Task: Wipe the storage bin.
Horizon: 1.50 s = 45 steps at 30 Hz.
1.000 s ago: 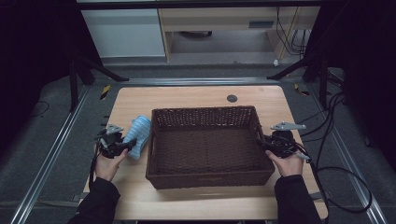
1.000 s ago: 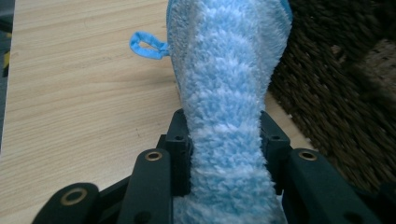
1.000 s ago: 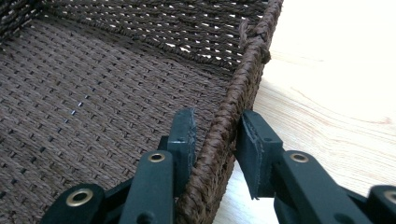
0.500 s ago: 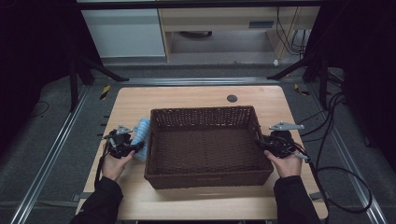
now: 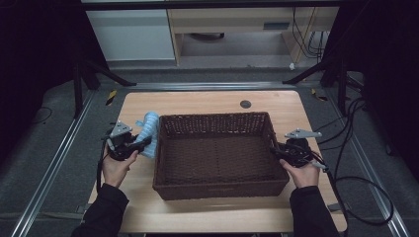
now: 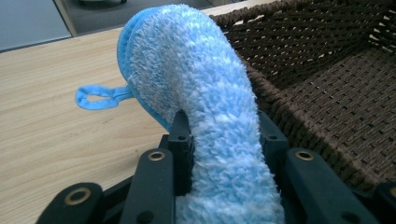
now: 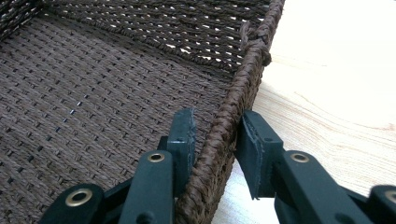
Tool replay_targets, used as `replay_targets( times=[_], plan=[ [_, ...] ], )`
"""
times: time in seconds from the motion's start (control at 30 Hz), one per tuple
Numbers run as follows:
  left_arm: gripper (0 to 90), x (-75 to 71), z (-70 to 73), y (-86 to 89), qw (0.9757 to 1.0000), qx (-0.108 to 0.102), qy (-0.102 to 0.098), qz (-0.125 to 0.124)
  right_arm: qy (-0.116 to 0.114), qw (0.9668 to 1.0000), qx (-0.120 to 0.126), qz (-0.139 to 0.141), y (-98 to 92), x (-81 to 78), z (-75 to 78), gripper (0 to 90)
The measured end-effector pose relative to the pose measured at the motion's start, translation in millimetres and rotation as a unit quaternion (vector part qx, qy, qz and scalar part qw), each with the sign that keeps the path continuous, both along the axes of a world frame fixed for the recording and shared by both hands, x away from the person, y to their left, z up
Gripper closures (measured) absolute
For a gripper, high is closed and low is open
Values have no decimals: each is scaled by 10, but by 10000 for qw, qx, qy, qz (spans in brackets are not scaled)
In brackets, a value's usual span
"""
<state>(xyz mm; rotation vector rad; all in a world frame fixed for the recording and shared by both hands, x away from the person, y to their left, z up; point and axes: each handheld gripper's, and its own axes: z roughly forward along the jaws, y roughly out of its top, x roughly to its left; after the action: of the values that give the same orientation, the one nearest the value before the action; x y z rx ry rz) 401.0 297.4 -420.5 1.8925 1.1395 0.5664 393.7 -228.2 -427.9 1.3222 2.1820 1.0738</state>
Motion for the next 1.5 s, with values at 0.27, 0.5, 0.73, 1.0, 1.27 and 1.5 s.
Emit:
replay_targets(
  times=[0.27,0.5,0.73,1.0,1.27,1.5],
  plan=[
    [663,44,-281,-76,9981,345,516,-52,-14,10000,-13,10,-1,1,0,676],
    [665,-56,-488,-84,9943,525,907,-217,-15,10000,-32,10,1,-1,1,676],
    [666,-66,-272,-31,9980,304,512,-204,-17,10000,-33,10,1,-1,1,676],
    [665,-57,18,-52,9997,105,29,-220,-12,10000,-25,5,0,-1,-1,676],
    [667,-106,-243,-75,9977,306,474,-375,-16,10000,-27,7,1,-3,0,676],
    [668,-232,-402,-92,9943,453,791,-560,-14,10000,-27,-4,2,-4,0,678]
  ],
)
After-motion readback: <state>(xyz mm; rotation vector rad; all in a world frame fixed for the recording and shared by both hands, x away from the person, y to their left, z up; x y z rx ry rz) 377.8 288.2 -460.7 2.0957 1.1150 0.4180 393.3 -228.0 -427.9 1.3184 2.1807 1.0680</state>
